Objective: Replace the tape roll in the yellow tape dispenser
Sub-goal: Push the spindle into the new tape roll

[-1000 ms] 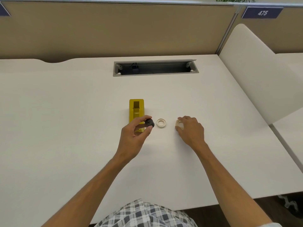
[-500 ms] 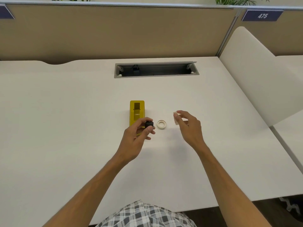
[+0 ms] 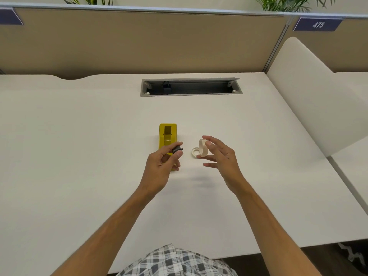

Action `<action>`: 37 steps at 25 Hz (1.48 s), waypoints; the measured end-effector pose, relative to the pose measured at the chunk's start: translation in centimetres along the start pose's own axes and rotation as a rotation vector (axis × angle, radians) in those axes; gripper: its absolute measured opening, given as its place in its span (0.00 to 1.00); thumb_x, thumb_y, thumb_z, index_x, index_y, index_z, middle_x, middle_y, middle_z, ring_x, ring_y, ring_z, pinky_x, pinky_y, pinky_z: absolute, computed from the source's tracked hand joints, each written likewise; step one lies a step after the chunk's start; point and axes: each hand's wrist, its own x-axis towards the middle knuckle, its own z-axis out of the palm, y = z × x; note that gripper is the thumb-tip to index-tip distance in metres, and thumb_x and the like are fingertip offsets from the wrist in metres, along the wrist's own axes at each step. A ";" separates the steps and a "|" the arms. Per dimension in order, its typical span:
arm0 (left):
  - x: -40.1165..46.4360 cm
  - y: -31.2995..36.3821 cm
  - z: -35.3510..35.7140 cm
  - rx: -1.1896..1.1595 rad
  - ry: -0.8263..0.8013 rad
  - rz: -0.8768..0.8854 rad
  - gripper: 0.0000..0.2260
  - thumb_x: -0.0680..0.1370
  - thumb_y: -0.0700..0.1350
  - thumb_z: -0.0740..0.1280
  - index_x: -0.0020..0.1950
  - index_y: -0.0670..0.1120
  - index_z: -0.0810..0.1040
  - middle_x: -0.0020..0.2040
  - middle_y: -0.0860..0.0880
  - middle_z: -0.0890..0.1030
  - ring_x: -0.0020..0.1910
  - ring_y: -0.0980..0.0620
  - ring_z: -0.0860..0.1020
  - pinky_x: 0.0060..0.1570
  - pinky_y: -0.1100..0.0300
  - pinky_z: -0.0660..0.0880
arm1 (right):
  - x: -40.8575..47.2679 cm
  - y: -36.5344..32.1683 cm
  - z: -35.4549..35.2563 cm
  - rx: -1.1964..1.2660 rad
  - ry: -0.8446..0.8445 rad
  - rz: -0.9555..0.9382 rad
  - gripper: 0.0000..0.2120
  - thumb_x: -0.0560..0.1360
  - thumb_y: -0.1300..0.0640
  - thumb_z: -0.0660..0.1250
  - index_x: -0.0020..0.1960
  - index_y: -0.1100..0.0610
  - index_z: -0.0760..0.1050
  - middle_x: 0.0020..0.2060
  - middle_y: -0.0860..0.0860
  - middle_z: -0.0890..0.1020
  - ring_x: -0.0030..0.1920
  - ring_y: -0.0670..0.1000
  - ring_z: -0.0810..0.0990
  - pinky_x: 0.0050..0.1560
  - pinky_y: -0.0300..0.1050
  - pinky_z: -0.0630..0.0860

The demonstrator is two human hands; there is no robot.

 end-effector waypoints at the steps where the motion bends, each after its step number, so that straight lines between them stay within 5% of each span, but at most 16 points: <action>1: 0.0 0.0 -0.1 0.003 0.002 -0.003 0.12 0.79 0.43 0.66 0.55 0.60 0.81 0.39 0.55 0.82 0.37 0.55 0.78 0.40 0.62 0.79 | 0.0 0.0 0.1 0.014 -0.008 0.009 0.10 0.80 0.51 0.63 0.60 0.46 0.78 0.50 0.45 0.84 0.47 0.53 0.86 0.46 0.44 0.81; 9: -0.2 0.6 -0.2 0.006 -0.004 -0.067 0.17 0.82 0.38 0.58 0.55 0.59 0.80 0.47 0.55 0.81 0.37 0.61 0.79 0.39 0.68 0.77 | -0.5 -0.3 0.9 0.042 -0.073 -0.001 0.12 0.79 0.56 0.65 0.61 0.47 0.77 0.56 0.55 0.82 0.48 0.55 0.86 0.49 0.45 0.81; 16: -0.3 0.6 -0.4 0.048 -0.009 -0.020 0.11 0.78 0.41 0.67 0.59 0.52 0.78 0.52 0.51 0.83 0.45 0.53 0.82 0.44 0.64 0.79 | -1.1 -0.6 2.0 -0.058 -0.097 -0.053 0.15 0.78 0.53 0.67 0.64 0.46 0.74 0.57 0.49 0.81 0.51 0.48 0.84 0.48 0.43 0.80; 23: -0.2 0.8 -0.7 0.043 0.021 -0.003 0.12 0.73 0.39 0.73 0.55 0.48 0.82 0.49 0.54 0.86 0.49 0.55 0.83 0.44 0.68 0.77 | -1.3 -1.0 2.5 -0.072 -0.121 -0.103 0.13 0.76 0.56 0.70 0.60 0.53 0.77 0.55 0.51 0.84 0.53 0.48 0.82 0.45 0.33 0.76; 29: -0.1 0.9 -0.9 0.060 0.020 0.004 0.14 0.71 0.38 0.75 0.55 0.48 0.83 0.48 0.54 0.85 0.49 0.54 0.84 0.45 0.65 0.79 | -1.3 -0.9 2.9 -0.094 -0.150 -0.117 0.13 0.74 0.54 0.72 0.58 0.52 0.79 0.53 0.47 0.85 0.55 0.47 0.82 0.59 0.46 0.77; 37: -0.2 0.6 -0.9 0.068 0.055 0.028 0.14 0.71 0.39 0.75 0.56 0.47 0.83 0.51 0.51 0.86 0.50 0.53 0.84 0.50 0.59 0.81 | -1.9 -1.2 3.4 -0.297 0.006 -0.204 0.23 0.65 0.45 0.78 0.58 0.49 0.79 0.51 0.44 0.84 0.50 0.41 0.83 0.50 0.38 0.80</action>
